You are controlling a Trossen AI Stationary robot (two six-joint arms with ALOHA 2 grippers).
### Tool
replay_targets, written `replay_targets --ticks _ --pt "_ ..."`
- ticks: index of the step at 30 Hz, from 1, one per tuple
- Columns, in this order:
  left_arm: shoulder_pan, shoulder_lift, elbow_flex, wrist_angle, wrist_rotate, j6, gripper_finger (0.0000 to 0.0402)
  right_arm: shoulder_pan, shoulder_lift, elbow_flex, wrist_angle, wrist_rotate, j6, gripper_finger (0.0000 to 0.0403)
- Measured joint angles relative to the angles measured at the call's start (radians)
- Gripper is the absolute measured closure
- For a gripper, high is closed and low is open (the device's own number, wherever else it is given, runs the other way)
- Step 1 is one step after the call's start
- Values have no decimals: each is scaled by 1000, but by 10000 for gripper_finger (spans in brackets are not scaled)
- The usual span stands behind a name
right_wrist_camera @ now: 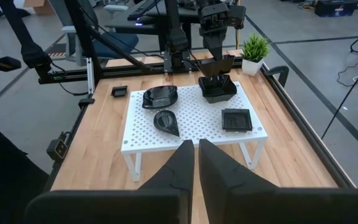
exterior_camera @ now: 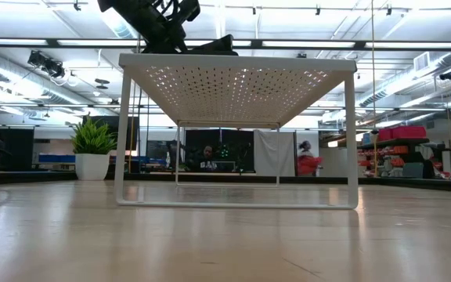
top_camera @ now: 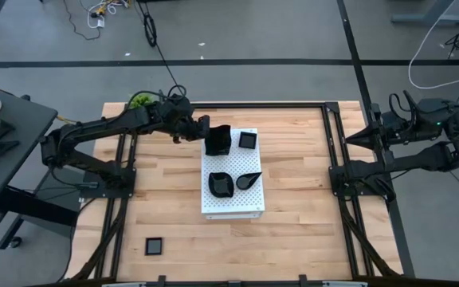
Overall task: Pick & Place Mini shaped plates
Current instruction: Stack the black distorted square plate on top of the other black distorted square plate on the shelf
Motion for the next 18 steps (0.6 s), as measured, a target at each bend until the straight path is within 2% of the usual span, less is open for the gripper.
replay_targets --ticks 18 --pt "0 0 0 0 0 10 401 0 0 0 0 0 0 374"
